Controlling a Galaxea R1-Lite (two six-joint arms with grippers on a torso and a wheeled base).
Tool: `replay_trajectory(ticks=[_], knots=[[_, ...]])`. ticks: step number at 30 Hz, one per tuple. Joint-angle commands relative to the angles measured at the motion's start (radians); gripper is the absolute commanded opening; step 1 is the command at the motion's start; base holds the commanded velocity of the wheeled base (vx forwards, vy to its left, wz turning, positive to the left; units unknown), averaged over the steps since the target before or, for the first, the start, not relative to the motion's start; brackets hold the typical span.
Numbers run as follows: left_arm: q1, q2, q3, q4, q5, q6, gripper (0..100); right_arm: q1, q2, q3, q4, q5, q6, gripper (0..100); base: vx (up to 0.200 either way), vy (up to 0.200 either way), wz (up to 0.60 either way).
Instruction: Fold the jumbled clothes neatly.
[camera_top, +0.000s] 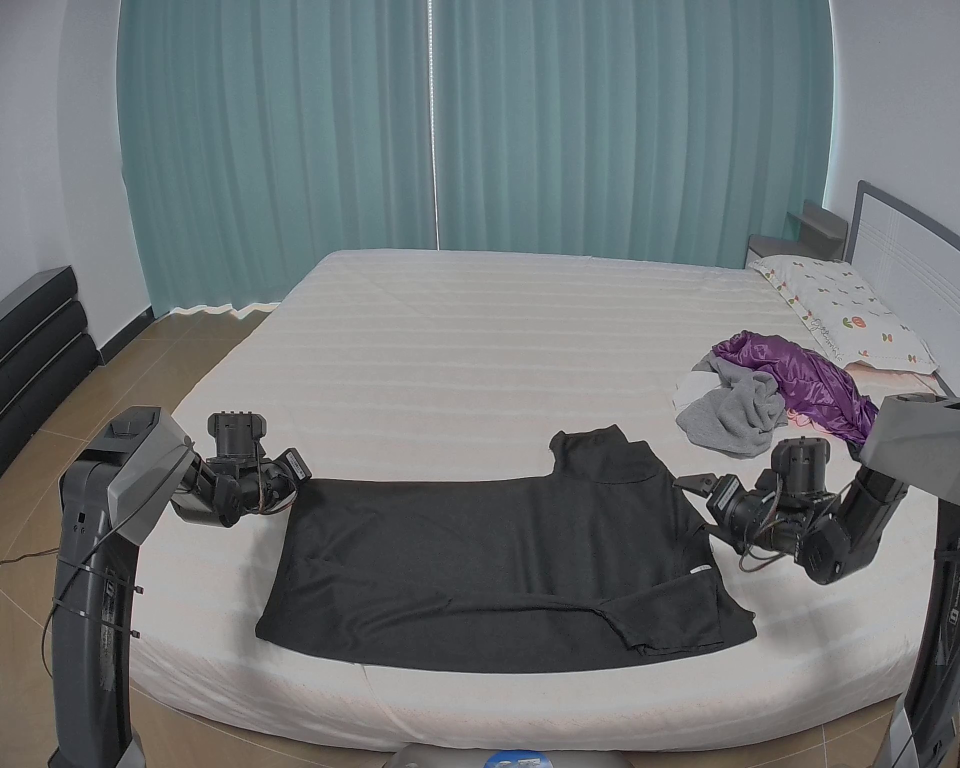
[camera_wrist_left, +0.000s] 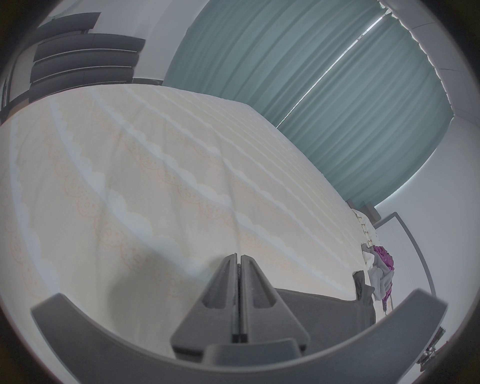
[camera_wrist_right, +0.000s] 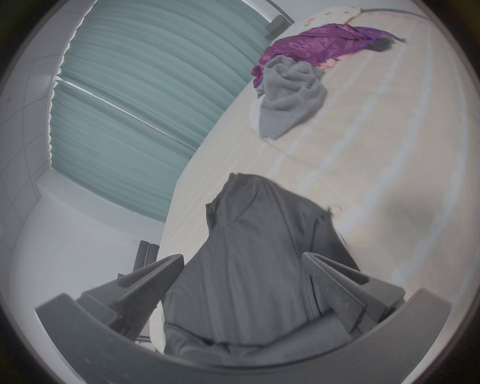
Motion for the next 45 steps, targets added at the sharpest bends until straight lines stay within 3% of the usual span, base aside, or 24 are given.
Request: replay_trajectory(ticks=[1,6,12,23,32,33,45], knots=[[-0.001,-0.005,0.004,-0.002,-0.002,-0.018,0,-0.008,0.163,-0.35,0.231,-0.05,-0.097,100,0.0,0.0,0.0],[-0.003,-0.005,0.019,-0.003,-0.002,-0.019,0,0.004,0.272,-0.61,0.435,-0.093,-0.233,100,0.0,0.0,0.0],[-0.003,-0.005,0.022,-0.002,-0.002,-0.019,0,0.021,0.392,-0.836,0.536,-0.134,-0.285,100,0.0,0.0,0.0],[-0.003,-0.005,0.03,-0.003,-0.002,-0.019,0,0.009,0.55,-1.095,0.573,-0.163,-0.305,100,0.0,0.0,0.0],[-0.003,-0.005,0.03,-0.003,-0.002,-0.019,0,0.003,0.57,-1.17,0.593,-0.162,-0.305,100,0.0,0.0,0.0],[-0.003,-0.006,0.03,-0.002,-0.002,-0.019,0,0.003,0.578,-1.186,0.601,-0.162,-0.302,0,0.0,0.0,0.0],[-0.003,-0.006,0.03,-0.003,-0.002,-0.019,0,0.001,0.55,-1.181,0.601,-0.165,-0.284,0,0.0,0.0,0.0]])
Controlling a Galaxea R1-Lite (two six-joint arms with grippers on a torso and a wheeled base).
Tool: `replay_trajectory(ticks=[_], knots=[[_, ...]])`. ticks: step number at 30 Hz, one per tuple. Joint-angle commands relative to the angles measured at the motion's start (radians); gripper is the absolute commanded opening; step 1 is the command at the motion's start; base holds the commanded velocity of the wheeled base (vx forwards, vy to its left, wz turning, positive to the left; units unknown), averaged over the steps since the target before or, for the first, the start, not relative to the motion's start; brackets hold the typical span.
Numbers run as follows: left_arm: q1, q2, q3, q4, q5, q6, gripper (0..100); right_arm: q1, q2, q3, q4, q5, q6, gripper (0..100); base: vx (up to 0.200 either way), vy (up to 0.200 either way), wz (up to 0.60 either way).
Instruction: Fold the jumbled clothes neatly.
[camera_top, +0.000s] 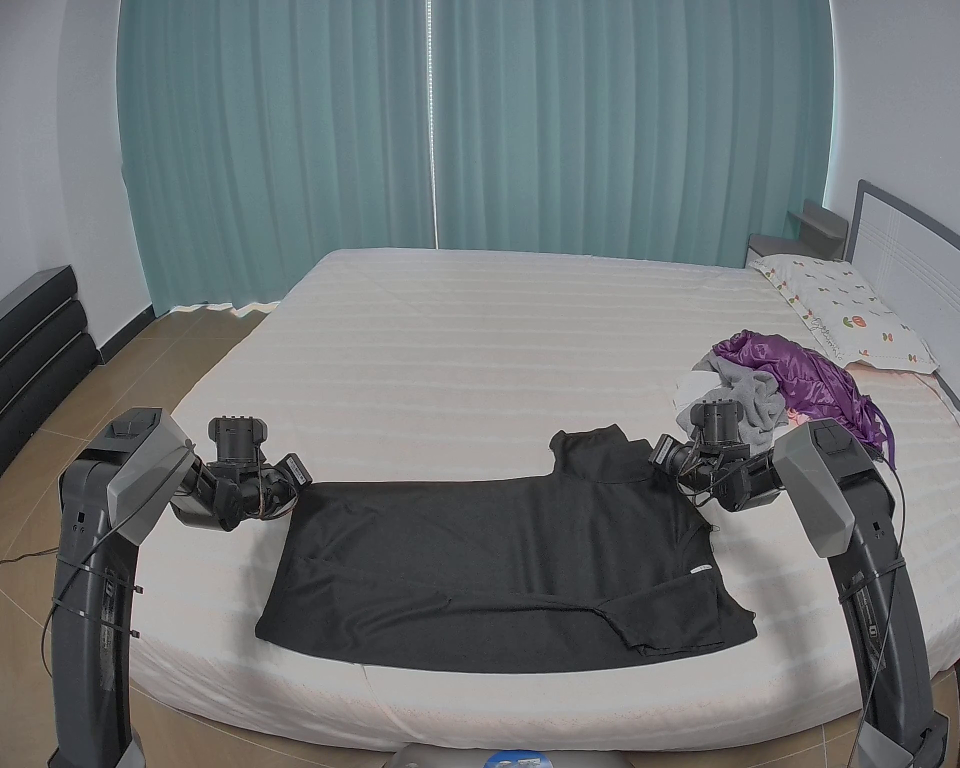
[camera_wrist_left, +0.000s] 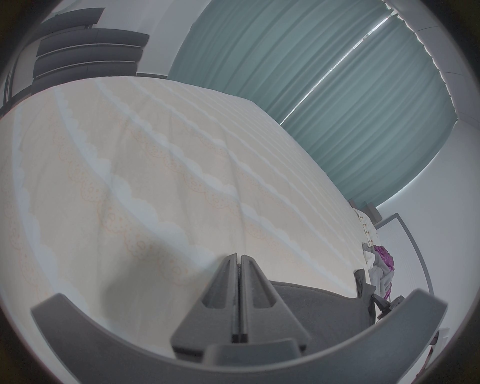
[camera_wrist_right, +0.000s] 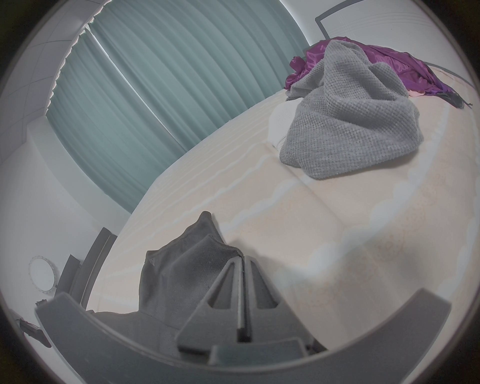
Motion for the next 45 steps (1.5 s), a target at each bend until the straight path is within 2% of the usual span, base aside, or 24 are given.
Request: replay_trajectory(ticks=[1,4,17,22,34,42,45], knots=[[0.0,-0.004,-0.002,-0.001,0.0,0.0,0,0.002,-0.031,0.015,0.002,-0.004,0.004,0,0.0,0.0,0.0],[0.0,-0.005,-0.002,-0.001,0.0,0.0,0,0.002,-0.04,0.029,0.002,-0.005,0.007,0,0.0,0.0,0.0],[-0.002,-0.077,0.049,-0.011,0.006,0.001,0,-0.027,-0.244,0.292,-0.07,0.007,0.089,0,0.0,0.0,0.0],[-0.002,-0.096,0.09,-0.082,0.006,0.001,0,-0.039,-0.318,0.442,-0.164,0.052,0.101,0,0.0,0.0,0.0],[0.009,-0.148,0.17,-0.172,0.006,-0.01,0,-0.053,-0.364,0.531,-0.259,0.053,0.141,0,0.0,0.0,0.0],[0.009,-0.151,0.185,-0.175,0.006,-0.01,0,-0.051,-0.376,0.572,-0.271,0.053,0.141,0,0.0,0.0,0.0],[0.011,-0.174,0.23,-0.179,0.005,-0.008,0,-0.056,-0.411,0.624,-0.265,0.075,0.139,0,0.0,0.0,0.0]])
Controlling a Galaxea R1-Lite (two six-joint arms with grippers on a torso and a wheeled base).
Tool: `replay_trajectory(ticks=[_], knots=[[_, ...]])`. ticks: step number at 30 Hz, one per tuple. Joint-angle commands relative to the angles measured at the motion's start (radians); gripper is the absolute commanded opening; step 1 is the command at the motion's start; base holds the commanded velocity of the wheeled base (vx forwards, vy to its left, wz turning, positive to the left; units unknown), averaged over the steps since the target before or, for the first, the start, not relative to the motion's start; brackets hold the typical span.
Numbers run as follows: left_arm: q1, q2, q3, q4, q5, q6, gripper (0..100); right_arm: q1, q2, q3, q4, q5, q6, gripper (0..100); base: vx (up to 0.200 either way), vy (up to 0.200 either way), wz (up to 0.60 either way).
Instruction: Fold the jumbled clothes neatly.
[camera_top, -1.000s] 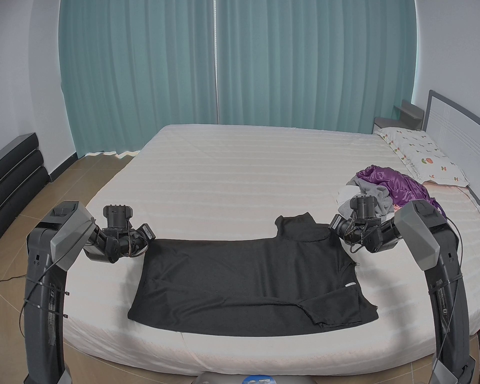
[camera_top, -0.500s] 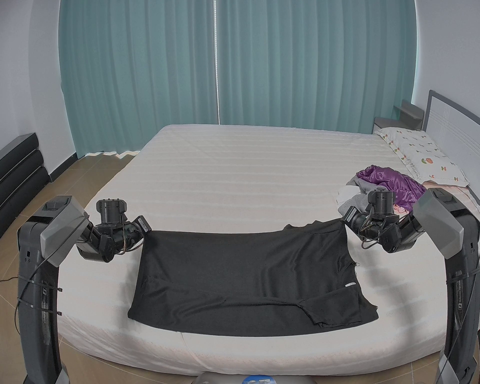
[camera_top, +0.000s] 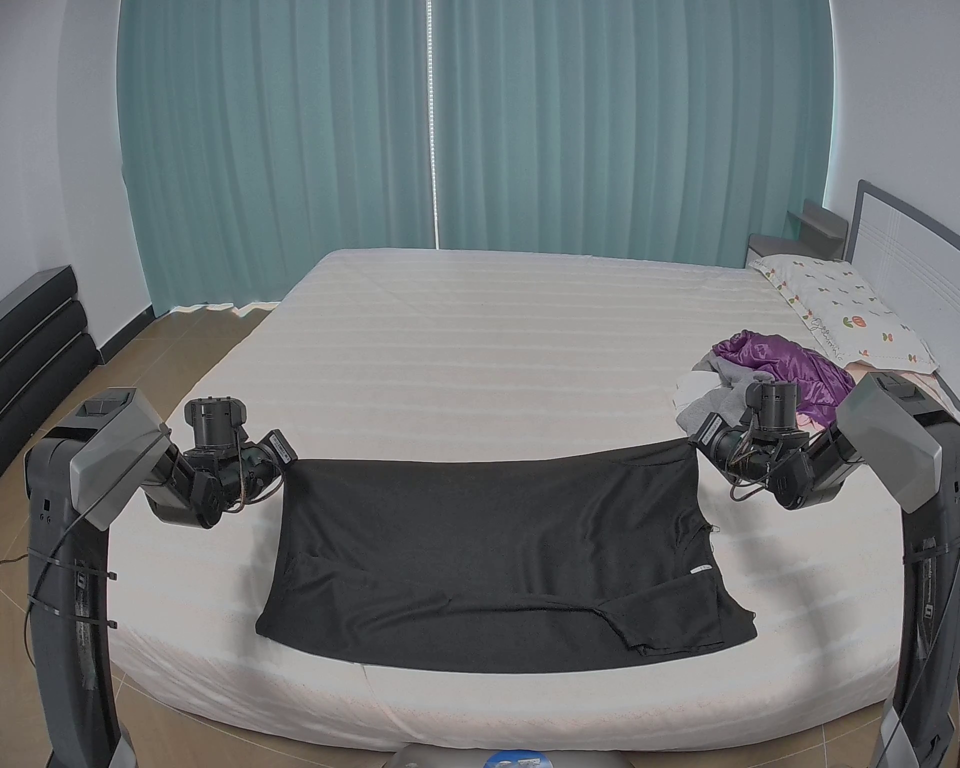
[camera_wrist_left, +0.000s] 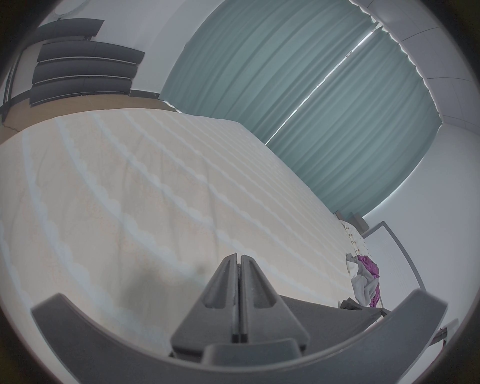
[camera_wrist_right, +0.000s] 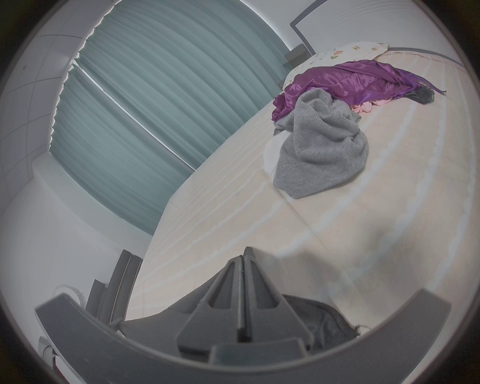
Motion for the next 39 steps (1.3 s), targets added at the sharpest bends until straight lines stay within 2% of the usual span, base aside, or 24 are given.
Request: replay_trajectory(ticks=[1,11,22,30,35,39], knots=[[0.003,-0.033,0.049,-0.002,-0.001,0.001,0,-0.005,-0.053,0.064,0.005,0.027,0.0,0,0.0,0.0,0.0],[-0.001,-0.105,0.174,-0.026,-0.003,0.007,0,-0.027,-0.175,0.274,-0.008,0.111,-0.005,0,0.0,0.0,0.0],[0.003,-0.185,0.322,-0.054,-0.007,0.01,0,-0.024,-0.261,0.423,-0.008,0.15,-0.008,0,0.0,0.0,0.0],[0.0,-0.225,0.47,-0.067,-0.013,0.044,0,-0.027,-0.263,0.535,-0.009,0.185,-0.046,0,0.0,0.0,0.0],[-0.001,-0.216,0.568,-0.152,-0.013,0.083,0,-0.04,-0.257,0.592,-0.009,0.196,-0.095,0,0.0,0.0,0.0],[-0.001,-0.214,0.606,-0.169,-0.013,0.103,0,-0.043,-0.249,0.619,-0.009,0.202,-0.138,0,0.0,0.0,0.0]])
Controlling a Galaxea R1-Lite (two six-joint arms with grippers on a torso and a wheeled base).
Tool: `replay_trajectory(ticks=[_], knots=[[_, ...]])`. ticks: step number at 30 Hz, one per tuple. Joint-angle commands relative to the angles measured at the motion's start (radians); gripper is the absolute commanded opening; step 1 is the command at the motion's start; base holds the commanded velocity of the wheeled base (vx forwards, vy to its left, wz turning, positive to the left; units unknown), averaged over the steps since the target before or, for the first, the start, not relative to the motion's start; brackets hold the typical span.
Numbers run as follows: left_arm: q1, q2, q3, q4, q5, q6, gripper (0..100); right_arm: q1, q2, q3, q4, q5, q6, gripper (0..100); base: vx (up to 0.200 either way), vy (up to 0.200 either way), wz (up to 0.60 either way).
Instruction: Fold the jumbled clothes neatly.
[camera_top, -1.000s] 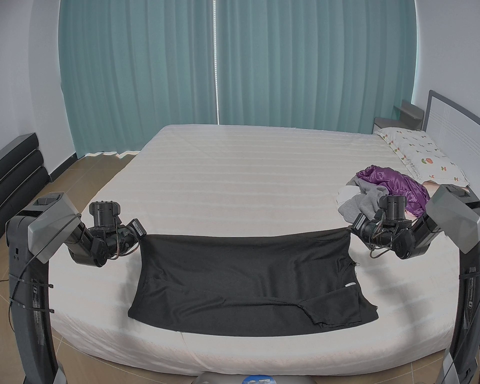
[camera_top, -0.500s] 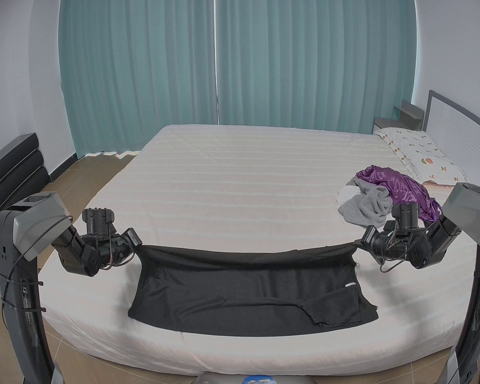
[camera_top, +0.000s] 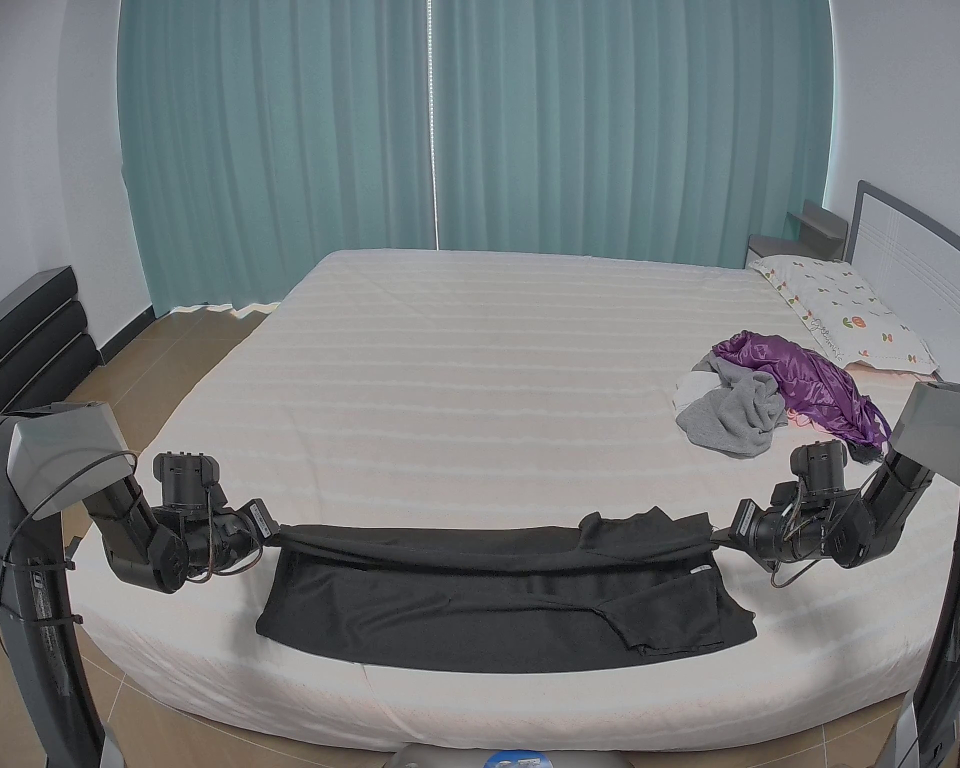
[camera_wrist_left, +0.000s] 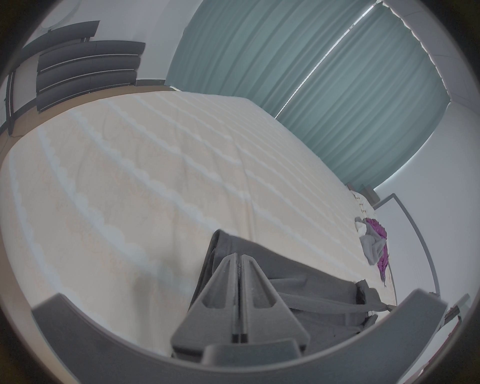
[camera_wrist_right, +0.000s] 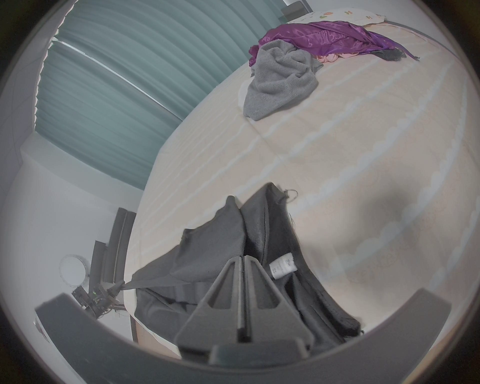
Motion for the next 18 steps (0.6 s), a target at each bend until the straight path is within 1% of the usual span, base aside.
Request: replay_trajectory(ticks=[1,6,12,13,14,15,18], knots=[[-0.001,0.004,0.054,-0.007,-0.002,0.018,0,-0.006,0.013,0.042,0.0,0.003,-0.039,0,0.0,0.0,0.0],[-0.005,0.012,0.074,-0.007,-0.002,0.025,0,-0.004,0.049,0.046,-0.005,-0.007,-0.088,0,0.0,0.0,0.0],[-0.011,0.019,0.089,-0.007,-0.003,0.025,0,0.002,0.099,0.048,-0.077,-0.011,-0.098,0,0.0,0.0,0.0],[-0.011,0.021,0.095,-0.007,-0.003,0.025,100,0.002,0.108,0.048,-0.086,-0.012,-0.099,0,0.0,0.0,0.0],[-0.013,0.021,0.095,-0.007,-0.003,0.025,100,0.002,0.113,0.046,-0.089,-0.011,-0.099,0,0.0,0.0,0.0],[-0.013,0.019,0.095,-0.007,-0.002,0.025,100,0.002,0.111,0.045,-0.091,-0.011,-0.099,100,0.0,0.0,0.0],[-0.013,0.015,0.095,-0.007,-0.002,0.022,100,-0.004,0.078,0.043,-0.092,-0.006,-0.087,100,0.0,0.0,0.0]])
